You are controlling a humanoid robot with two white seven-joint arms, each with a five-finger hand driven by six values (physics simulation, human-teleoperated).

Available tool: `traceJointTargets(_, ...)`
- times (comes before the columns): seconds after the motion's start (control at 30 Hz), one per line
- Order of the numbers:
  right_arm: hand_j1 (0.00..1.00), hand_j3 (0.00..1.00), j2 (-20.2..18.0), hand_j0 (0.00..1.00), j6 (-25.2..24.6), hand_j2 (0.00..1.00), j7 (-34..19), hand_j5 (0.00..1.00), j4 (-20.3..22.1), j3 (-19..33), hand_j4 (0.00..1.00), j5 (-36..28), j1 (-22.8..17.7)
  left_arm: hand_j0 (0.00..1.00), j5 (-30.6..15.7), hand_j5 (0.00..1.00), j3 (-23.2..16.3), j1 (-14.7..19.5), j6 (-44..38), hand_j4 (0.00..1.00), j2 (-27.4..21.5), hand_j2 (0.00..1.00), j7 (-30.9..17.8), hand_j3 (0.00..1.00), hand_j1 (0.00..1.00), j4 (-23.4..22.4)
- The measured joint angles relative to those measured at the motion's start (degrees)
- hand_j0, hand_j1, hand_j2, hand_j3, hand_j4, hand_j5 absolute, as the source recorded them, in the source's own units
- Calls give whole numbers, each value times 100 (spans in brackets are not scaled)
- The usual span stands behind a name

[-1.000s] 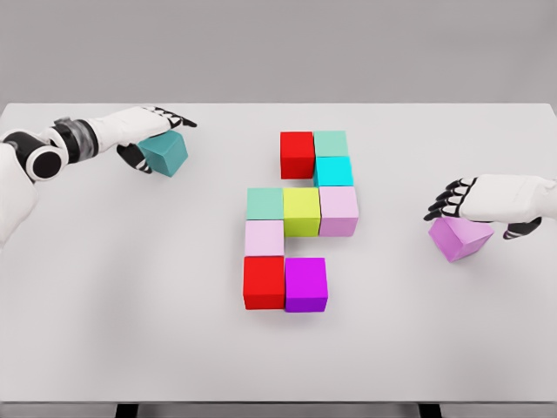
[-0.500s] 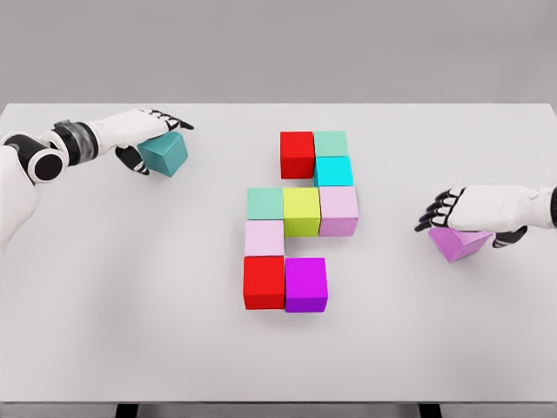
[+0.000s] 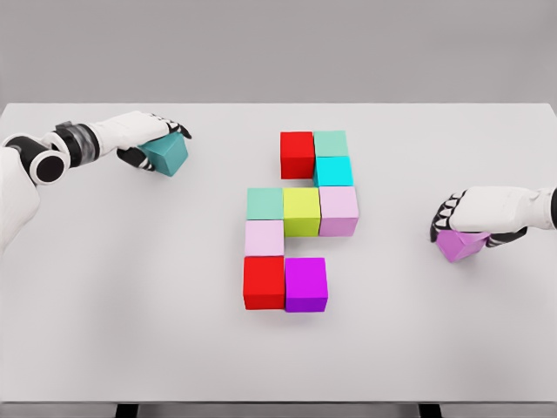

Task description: Assemble the squares on the desktop into the number 2

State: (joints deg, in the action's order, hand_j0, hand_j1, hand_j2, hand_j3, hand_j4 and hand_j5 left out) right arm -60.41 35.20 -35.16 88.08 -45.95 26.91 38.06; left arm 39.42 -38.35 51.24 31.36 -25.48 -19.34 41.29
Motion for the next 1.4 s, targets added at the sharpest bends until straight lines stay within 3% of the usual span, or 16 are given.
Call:
traceJointTargets(0.13,57,57,3,57,-5,57,10,57,-11,25,57,-18,9,52,-15,52,-2,0,-5,52,-1,52,-1,52,52,2)
traceJointTargets(0.47,56,56,-29,56,-7,56,13,56,58,175,56,-330,97,52,-29,52,-40,149,45,52,5,52,-65,52,52,54)
traceJointTargets(0.57,50,50,-43,50,-6,50,12,50,216,195,50,-411,97,51,-358,51,-53,158,77,51,51,51,-81,51,51,76)
traceJointTargets(0.7,51,51,-59,51,-5,51,12,51,576,197,51,-463,88,51,-886,51,-67,158,58,51,130,51,-97,51,51,109)
traceJointTargets(0.8,51,51,-71,51,-6,51,11,51,865,168,51,-481,88,36,-1000,36,-74,141,42,36,199,36,-100,36,36,236)
traceJointTargets(0.9,51,51,-85,51,-6,51,11,51,1089,143,51,-496,88,36,-1046,36,-126,149,-84,36,250,36,-112,36,36,398)
traceJointTargets(1.0,51,51,-85,51,-6,51,12,51,1194,89,51,-503,88,37,-1069,37,-286,149,-614,37,305,37,-150,37,37,648)
traceJointTargets(1.2,51,51,-13,51,-6,51,12,51,1255,-133,51,-495,114,37,-1126,37,-744,149,-2448,37,339,37,-536,37,37,1612)
traceJointTargets(1.4,52,52,69,52,-8,52,15,52,1270,-424,52,-500,606,37,-1511,37,-1113,246,-3803,37,320,37,-978,37,37,2431)
